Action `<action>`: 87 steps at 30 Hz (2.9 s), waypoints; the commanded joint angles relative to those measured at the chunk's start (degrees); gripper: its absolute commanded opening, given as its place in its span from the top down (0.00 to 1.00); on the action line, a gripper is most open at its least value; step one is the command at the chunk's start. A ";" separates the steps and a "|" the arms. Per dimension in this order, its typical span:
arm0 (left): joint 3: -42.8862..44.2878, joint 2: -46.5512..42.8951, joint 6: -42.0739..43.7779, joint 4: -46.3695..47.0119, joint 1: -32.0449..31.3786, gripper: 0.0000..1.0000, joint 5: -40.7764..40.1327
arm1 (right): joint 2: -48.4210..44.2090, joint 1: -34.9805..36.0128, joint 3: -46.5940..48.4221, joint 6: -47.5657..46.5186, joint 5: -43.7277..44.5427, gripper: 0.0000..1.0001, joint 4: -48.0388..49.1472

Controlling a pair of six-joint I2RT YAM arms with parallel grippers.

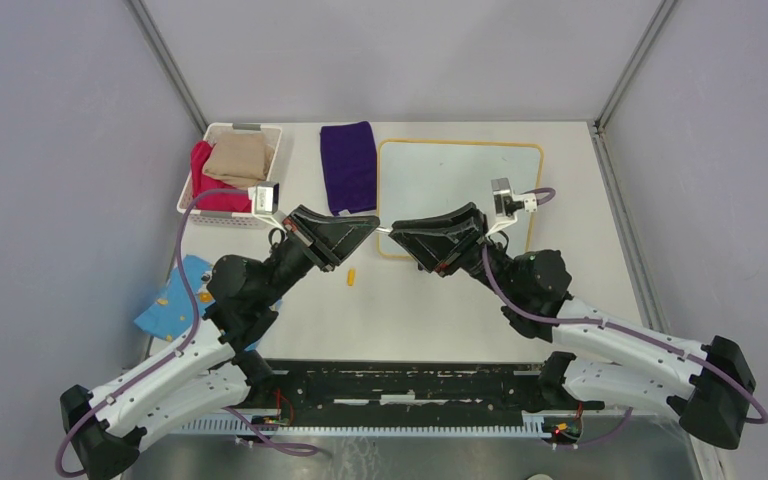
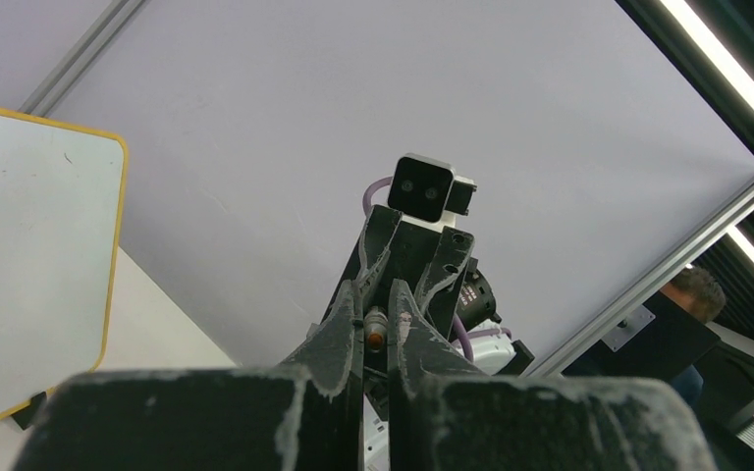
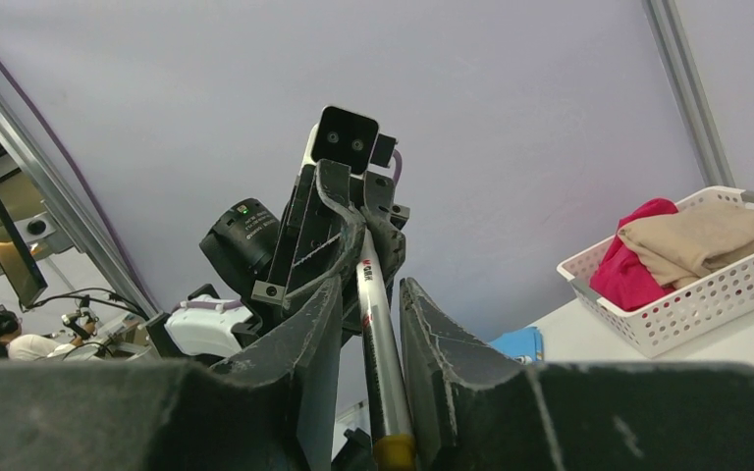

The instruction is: Write a sentence on the whiteboard

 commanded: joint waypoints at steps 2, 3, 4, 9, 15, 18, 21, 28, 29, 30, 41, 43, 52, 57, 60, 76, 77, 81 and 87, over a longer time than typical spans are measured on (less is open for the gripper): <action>1.72 0.08 -0.97 1.32 -0.04 0.98 0.49 | 0.23 -0.08 1.97 0.84 -1.11 0.71 4.80; 1.66 0.01 -0.97 1.36 -0.02 0.98 0.38 | 0.15 0.02 1.97 0.82 -1.28 0.72 4.80; 1.62 -0.01 -0.97 1.36 -0.02 0.98 0.29 | 0.26 -0.05 1.97 0.86 -1.40 0.73 4.80; 1.52 -0.18 -0.79 1.35 -0.02 0.98 -0.10 | 0.02 -0.02 1.61 0.85 -1.66 0.78 4.89; 1.11 -0.12 -0.79 1.32 -0.04 0.98 -0.17 | -0.23 -0.05 1.27 0.74 -2.07 0.92 5.06; 1.35 -0.10 -0.26 0.10 -0.03 0.92 -0.36 | -0.56 -0.05 0.93 0.58 -2.02 1.00 5.24; 1.58 -0.37 0.95 -1.70 -0.02 0.57 -0.15 | -1.75 -0.05 0.78 -1.01 -1.54 1.00 3.75; 3.89 -6.51 8.44 -19.27 -0.02 0.12 -8.00 | -11.31 -0.04 3.57 -16.17 10.81 1.00 -21.11; 4.70 -7.59 10.66 -22.18 0.03 0.11 -9.52 | -12.70 -0.03 4.28 -18.83 13.91 1.00 -26.09; 5.68 -8.34 13.58 -25.59 -0.01 0.11 -10.75 | -13.53 -0.01 5.68 -21.76 16.41 1.00 -30.66; 15.38 -5.37 38.86 -51.99 -0.02 0.11 -21.00 | -14.82 0.03 14.70 -33.15 40.52 1.00 -66.08; 15.41 -4.27 39.89 -52.64 -0.02 0.11 -21.81 | -15.69 0.05 13.21 -33.00 41.61 1.00 -67.16; 15.06 2.58 41.45 -50.58 0.00 0.11 -19.38 | -21.73 0.04 2.63 -33.06 41.32 1.00 -62.17; 13.66 6.01 40.15 -48.26 -0.02 0.11 -19.87 | -20.46 0.04 1.45 -33.04 40.82 1.00 -61.48; 13.73 8.42 41.53 -47.64 -0.02 0.11 -18.02 | -19.14 0.05 1.01 -32.81 40.75 1.00 -60.65; 11.67 22.75 36.00 -42.68 -0.02 0.18 -14.20 | -16.41 -0.01 -0.87 -35.88 39.81 1.00 -50.57; 11.56 24.27 34.81 -42.26 -0.01 0.21 -13.30 | -16.79 -0.01 -1.24 -35.93 39.97 1.00 -49.38; 12.07 31.61 30.35 -40.36 -0.46 0.26 -13.23 | -18.38 0.05 -2.07 -36.74 40.66 1.00 -48.06; 15.43 40.68 30.01 -35.68 -8.22 0.28 -22.33 | -21.61 0.01 -1.81 -39.98 44.35 1.00 -49.96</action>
